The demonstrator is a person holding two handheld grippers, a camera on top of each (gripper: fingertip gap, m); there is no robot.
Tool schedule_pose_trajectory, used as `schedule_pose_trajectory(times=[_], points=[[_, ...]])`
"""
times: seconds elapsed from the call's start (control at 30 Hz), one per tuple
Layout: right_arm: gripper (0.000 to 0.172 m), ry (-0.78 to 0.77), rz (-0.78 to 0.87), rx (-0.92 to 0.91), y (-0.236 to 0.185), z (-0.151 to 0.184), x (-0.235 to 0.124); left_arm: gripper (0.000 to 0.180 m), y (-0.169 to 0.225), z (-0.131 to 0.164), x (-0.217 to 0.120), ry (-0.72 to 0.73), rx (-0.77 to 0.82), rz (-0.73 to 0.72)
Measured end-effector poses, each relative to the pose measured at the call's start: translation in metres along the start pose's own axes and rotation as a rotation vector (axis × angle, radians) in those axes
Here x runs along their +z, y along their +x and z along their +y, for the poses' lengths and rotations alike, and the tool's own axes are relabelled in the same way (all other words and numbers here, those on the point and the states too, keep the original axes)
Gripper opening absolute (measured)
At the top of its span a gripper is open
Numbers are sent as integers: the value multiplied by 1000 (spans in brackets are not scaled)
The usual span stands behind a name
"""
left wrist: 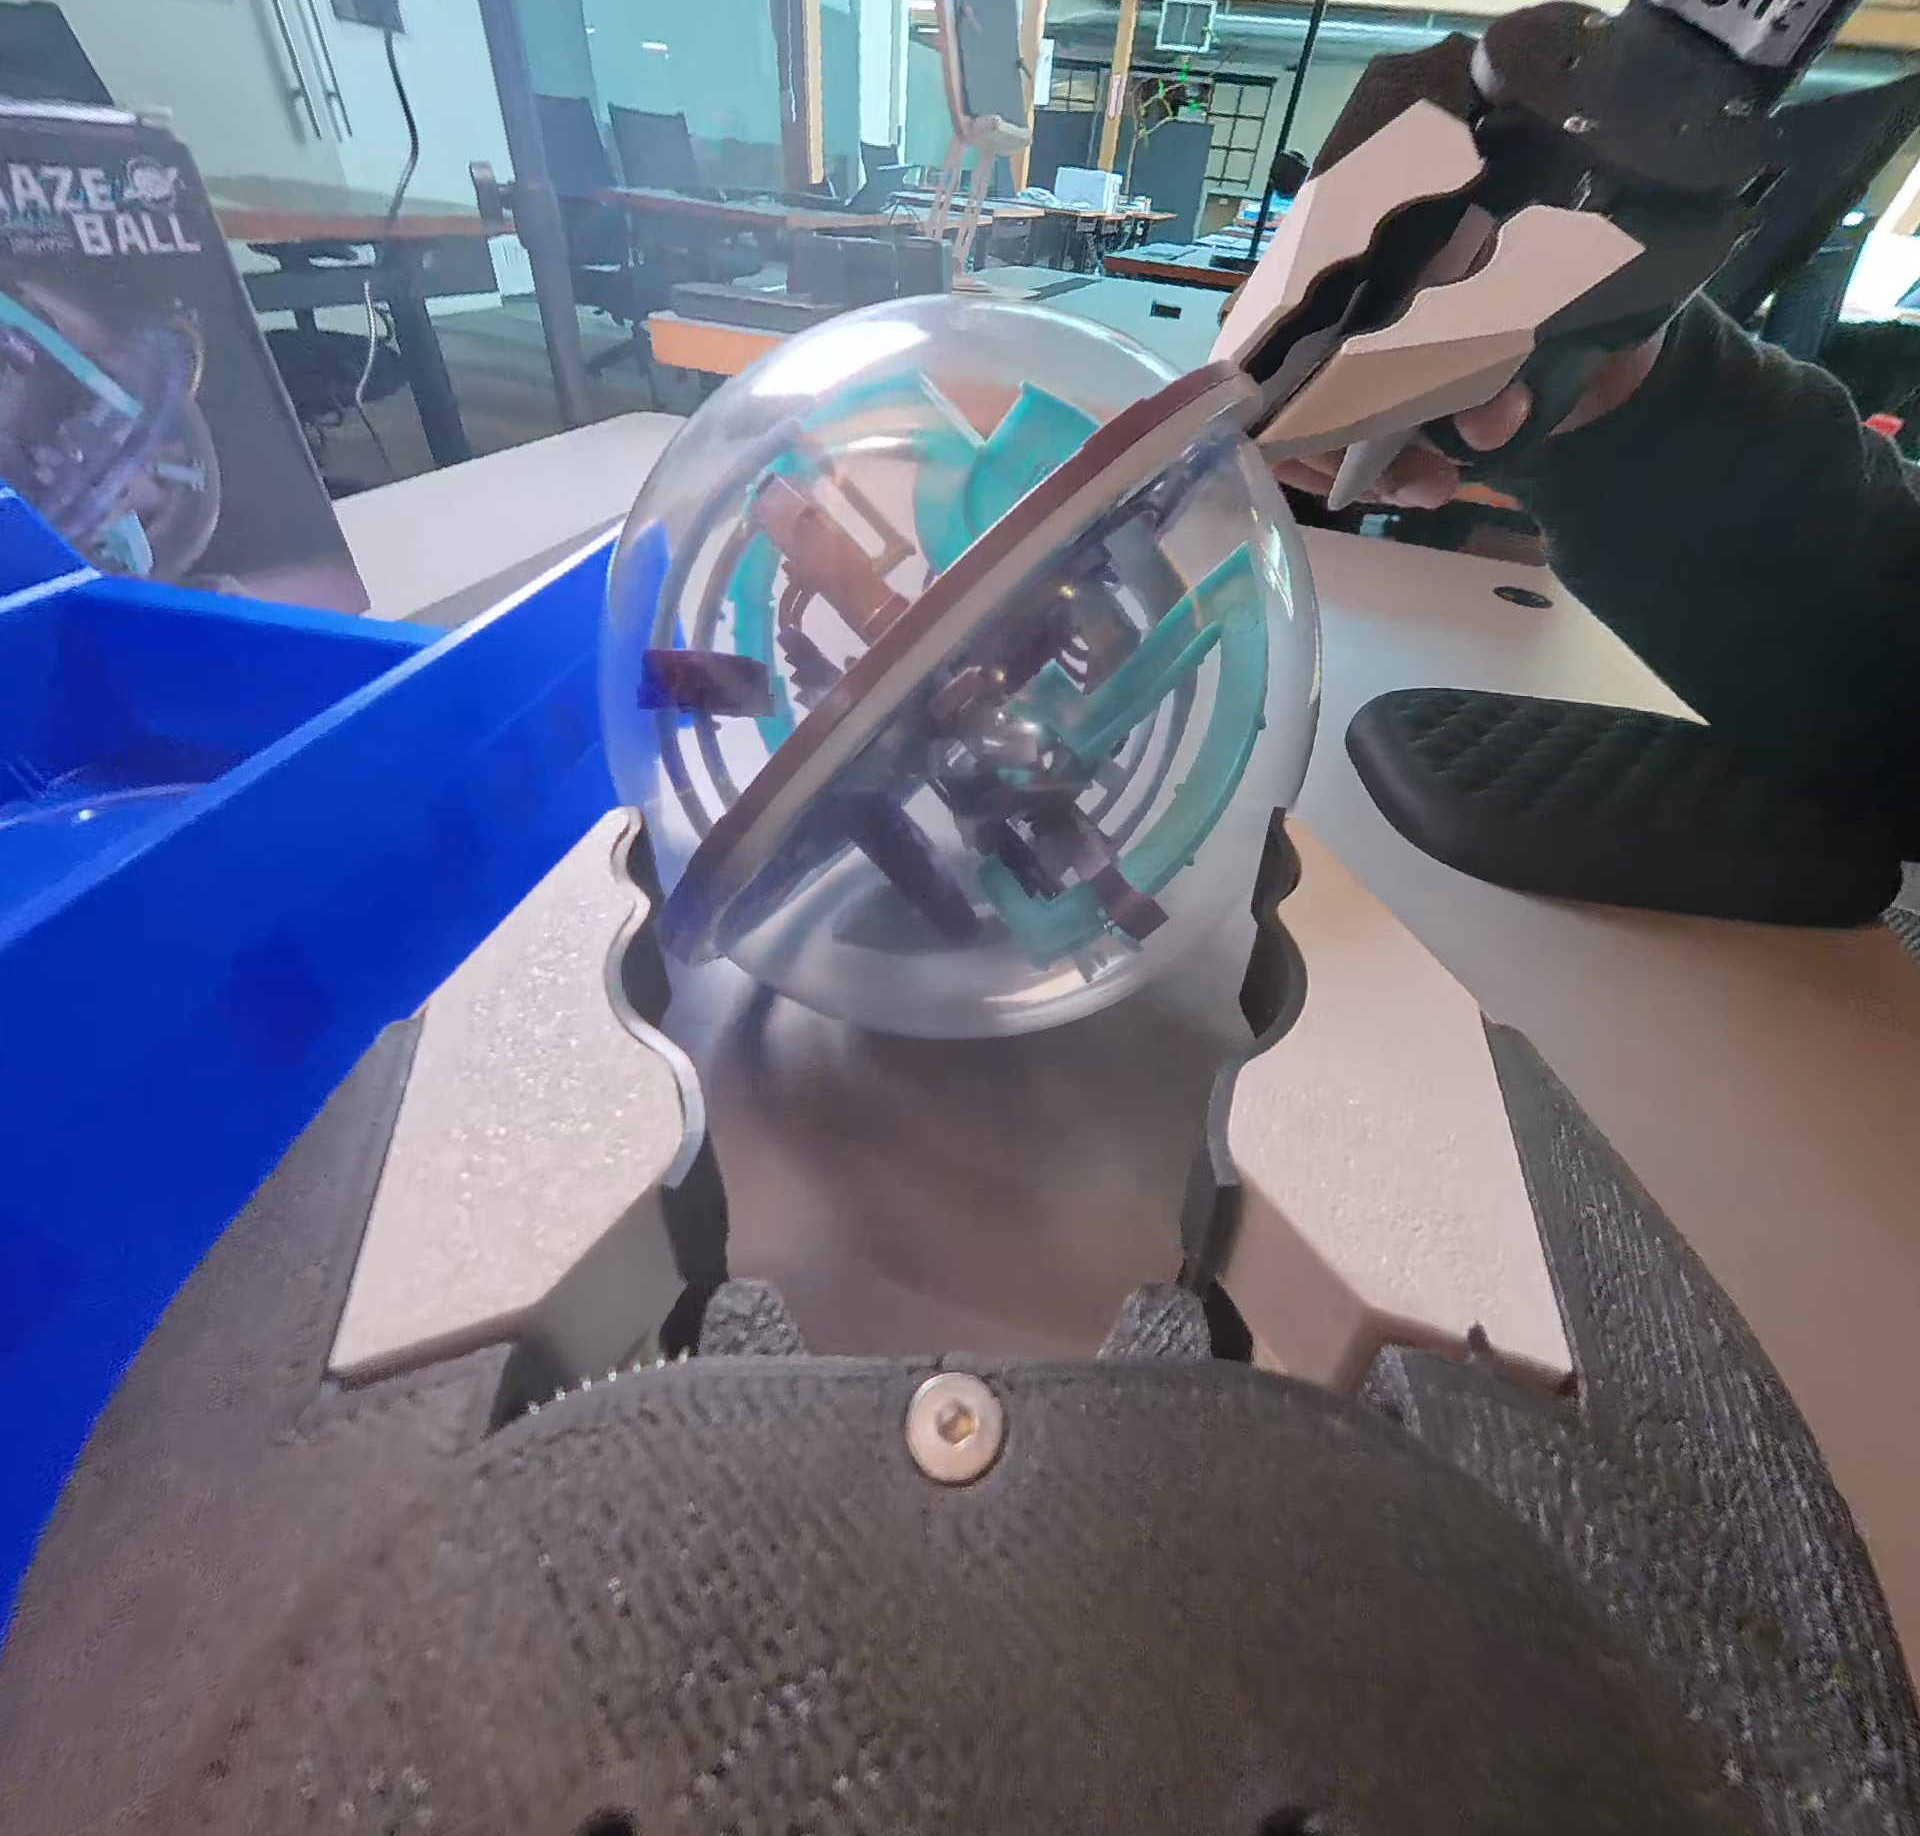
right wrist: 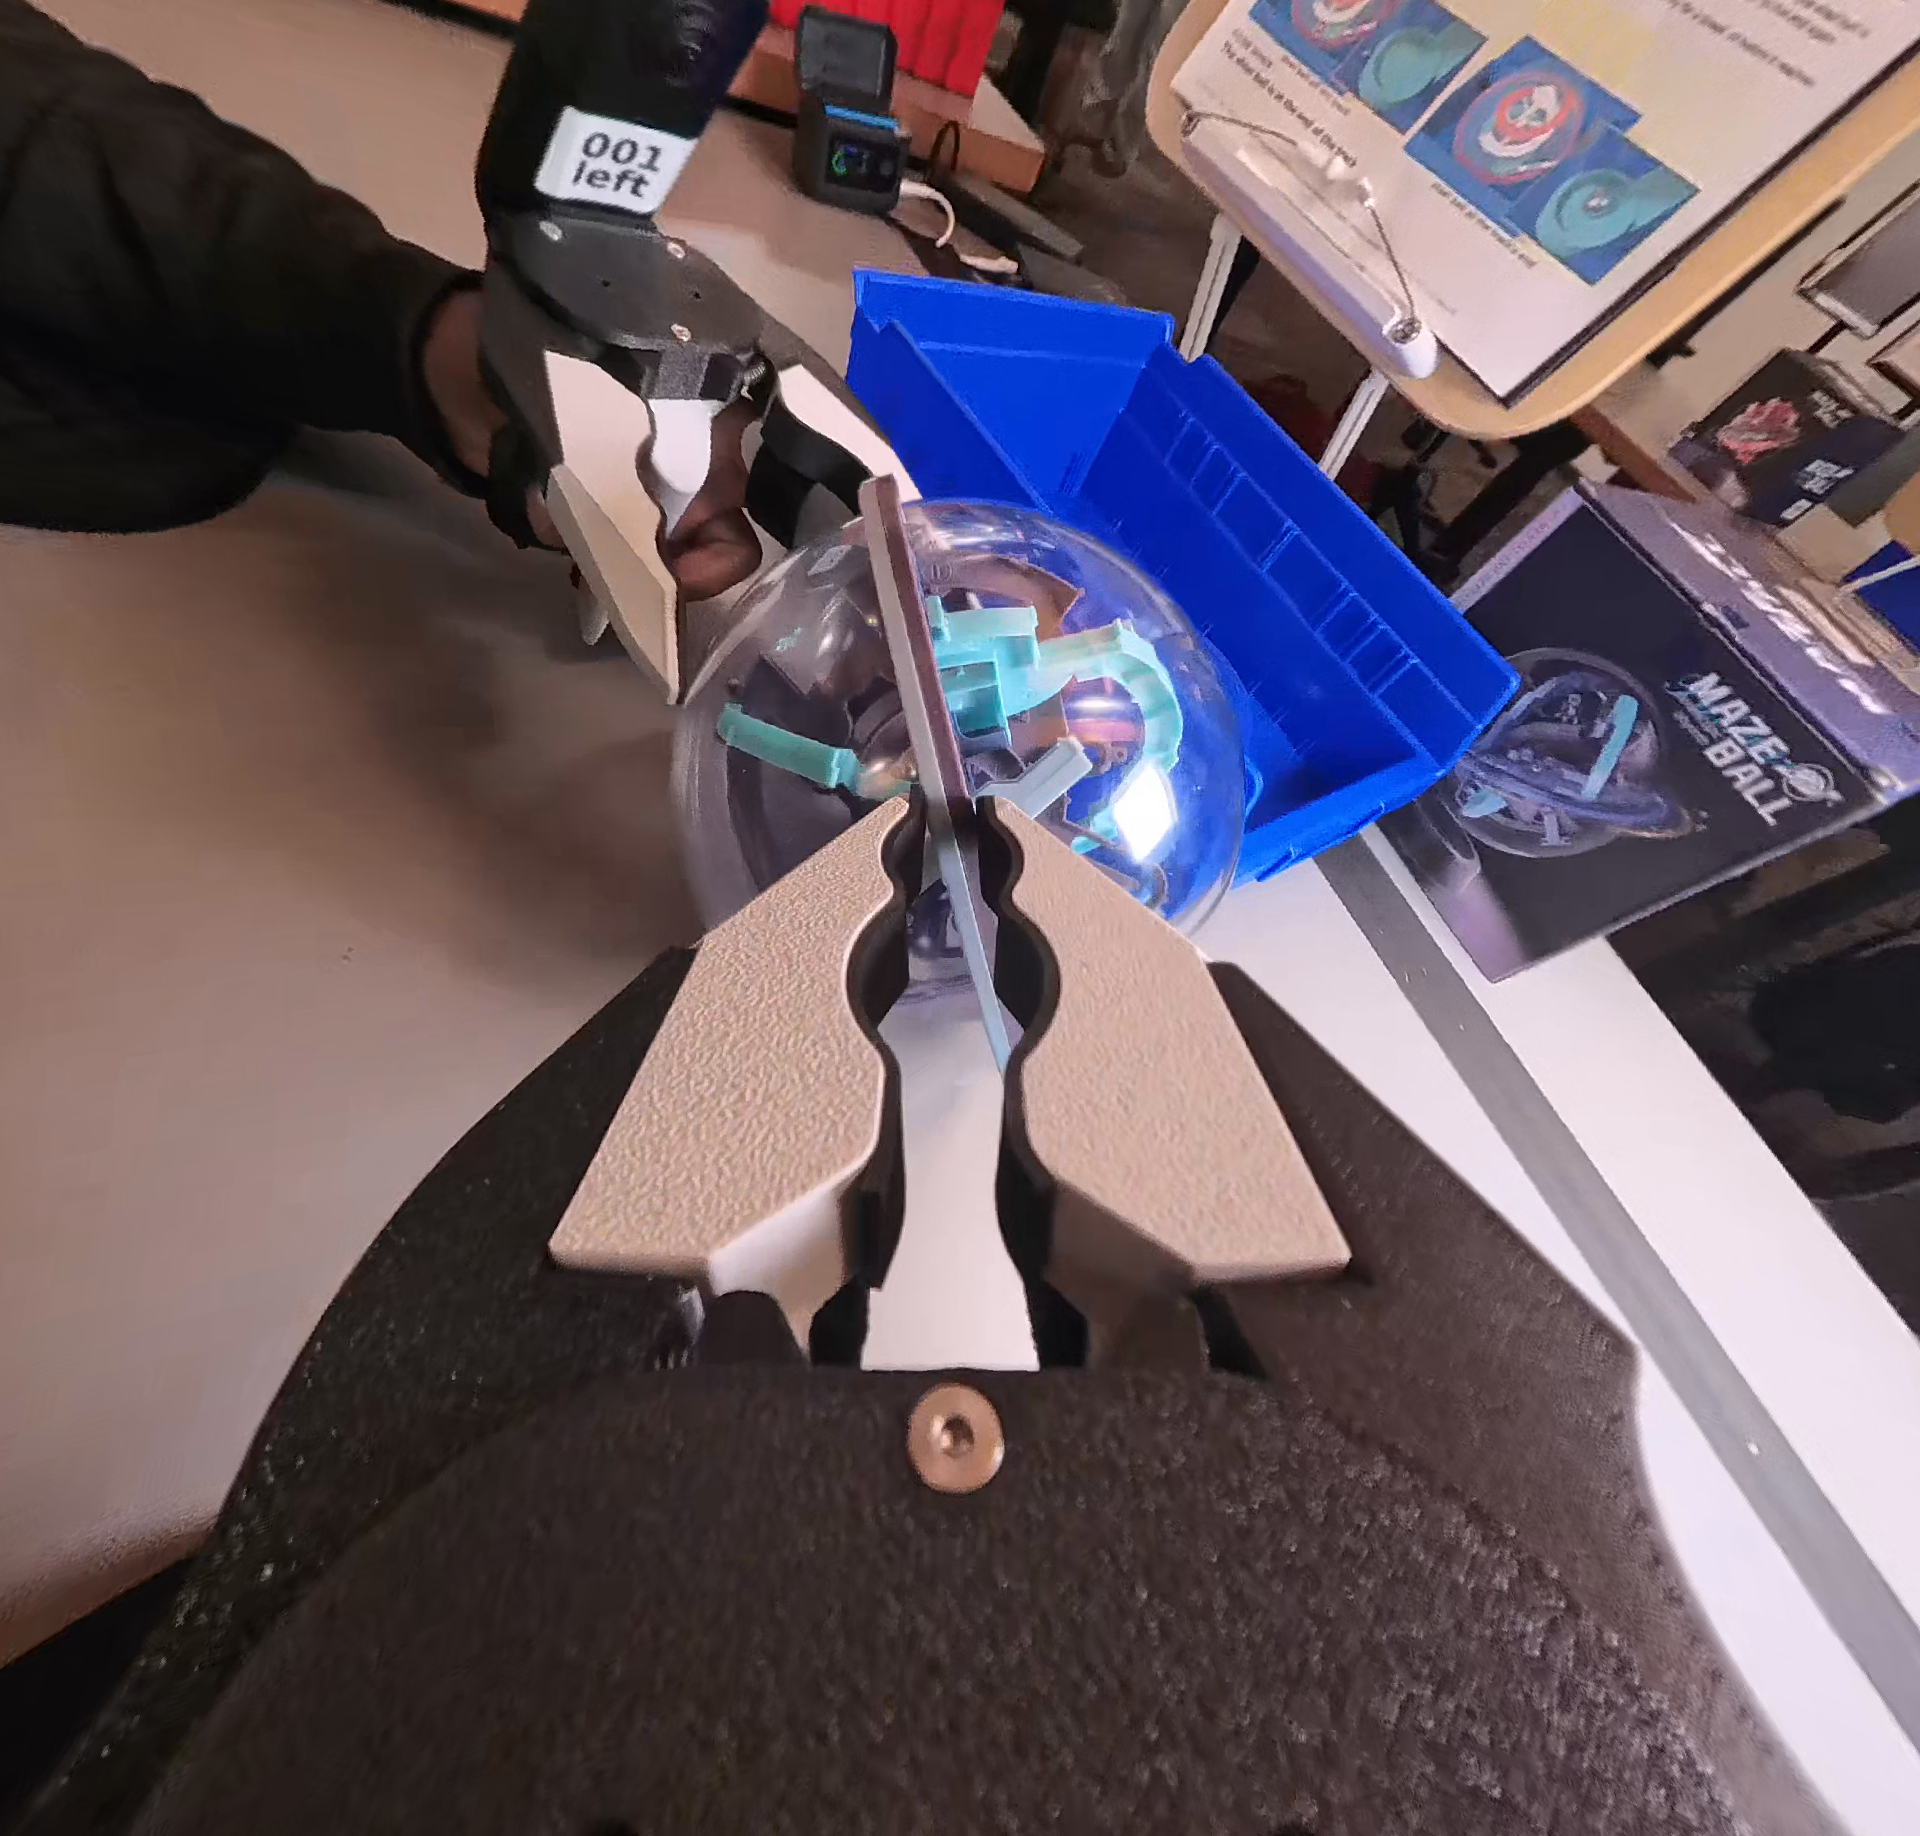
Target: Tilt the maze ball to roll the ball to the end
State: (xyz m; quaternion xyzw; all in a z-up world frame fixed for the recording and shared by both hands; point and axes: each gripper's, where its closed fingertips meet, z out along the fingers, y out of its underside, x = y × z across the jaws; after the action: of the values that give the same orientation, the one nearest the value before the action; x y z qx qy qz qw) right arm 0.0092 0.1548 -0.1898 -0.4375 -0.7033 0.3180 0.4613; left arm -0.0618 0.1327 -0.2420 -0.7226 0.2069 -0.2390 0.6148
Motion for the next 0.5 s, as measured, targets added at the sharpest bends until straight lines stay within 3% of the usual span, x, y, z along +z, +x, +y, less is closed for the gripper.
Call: schedule_pose_trajectory(times=[0.5], points=[[7, -12, 13, -74, -7, -17, 16, 121, -5, 4, -3, -15, -69, 11]])
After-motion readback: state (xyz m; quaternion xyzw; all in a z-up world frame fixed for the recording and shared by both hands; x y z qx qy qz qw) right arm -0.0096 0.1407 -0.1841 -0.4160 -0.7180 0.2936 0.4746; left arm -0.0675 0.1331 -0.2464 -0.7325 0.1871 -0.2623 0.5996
